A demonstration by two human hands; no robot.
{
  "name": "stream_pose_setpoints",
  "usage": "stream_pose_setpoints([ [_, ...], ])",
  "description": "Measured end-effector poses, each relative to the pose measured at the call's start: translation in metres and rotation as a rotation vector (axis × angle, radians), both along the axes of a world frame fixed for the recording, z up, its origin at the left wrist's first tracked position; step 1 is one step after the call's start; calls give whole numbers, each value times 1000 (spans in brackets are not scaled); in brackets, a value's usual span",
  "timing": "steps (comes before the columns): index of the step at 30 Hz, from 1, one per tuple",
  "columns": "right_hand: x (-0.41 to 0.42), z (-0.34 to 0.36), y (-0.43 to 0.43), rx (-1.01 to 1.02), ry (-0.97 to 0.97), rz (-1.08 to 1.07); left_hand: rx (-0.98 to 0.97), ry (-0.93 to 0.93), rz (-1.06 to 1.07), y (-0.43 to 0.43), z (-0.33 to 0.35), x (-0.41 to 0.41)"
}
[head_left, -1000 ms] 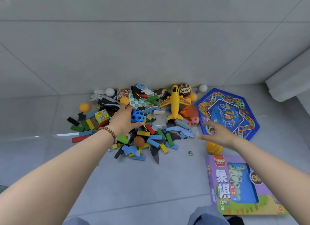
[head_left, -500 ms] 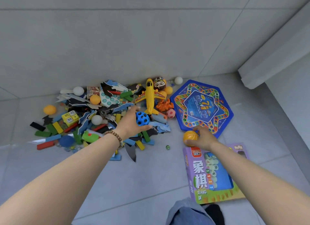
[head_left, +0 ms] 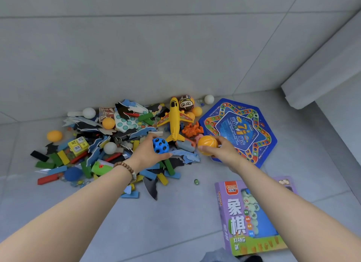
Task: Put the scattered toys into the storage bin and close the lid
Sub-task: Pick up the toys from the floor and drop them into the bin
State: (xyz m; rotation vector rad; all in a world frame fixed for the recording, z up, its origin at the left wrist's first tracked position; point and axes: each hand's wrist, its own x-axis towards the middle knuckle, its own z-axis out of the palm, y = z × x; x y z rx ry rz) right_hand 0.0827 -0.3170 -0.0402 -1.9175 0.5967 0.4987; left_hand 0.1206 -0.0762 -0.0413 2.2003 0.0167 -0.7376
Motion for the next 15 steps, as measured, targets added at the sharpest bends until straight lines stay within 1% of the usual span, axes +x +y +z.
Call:
stream_pose_setpoints([
  [3, 6, 10, 13, 5, -36, 53, -35, 24, 53, 10, 16, 0],
  [6, 18, 49, 34, 27, -96, 120, -56, -23, 43, 32, 51, 4],
  [9, 33, 105, 65, -30, -191, 232, -48, -123, 47, 69, 111, 6],
  [12, 40, 170, 111, -61, -285, 311, -39, -234, 129, 123, 183, -5],
  [15, 34, 228, 170, -44, -352, 391, -30, -316, 208, 187, 244, -35],
])
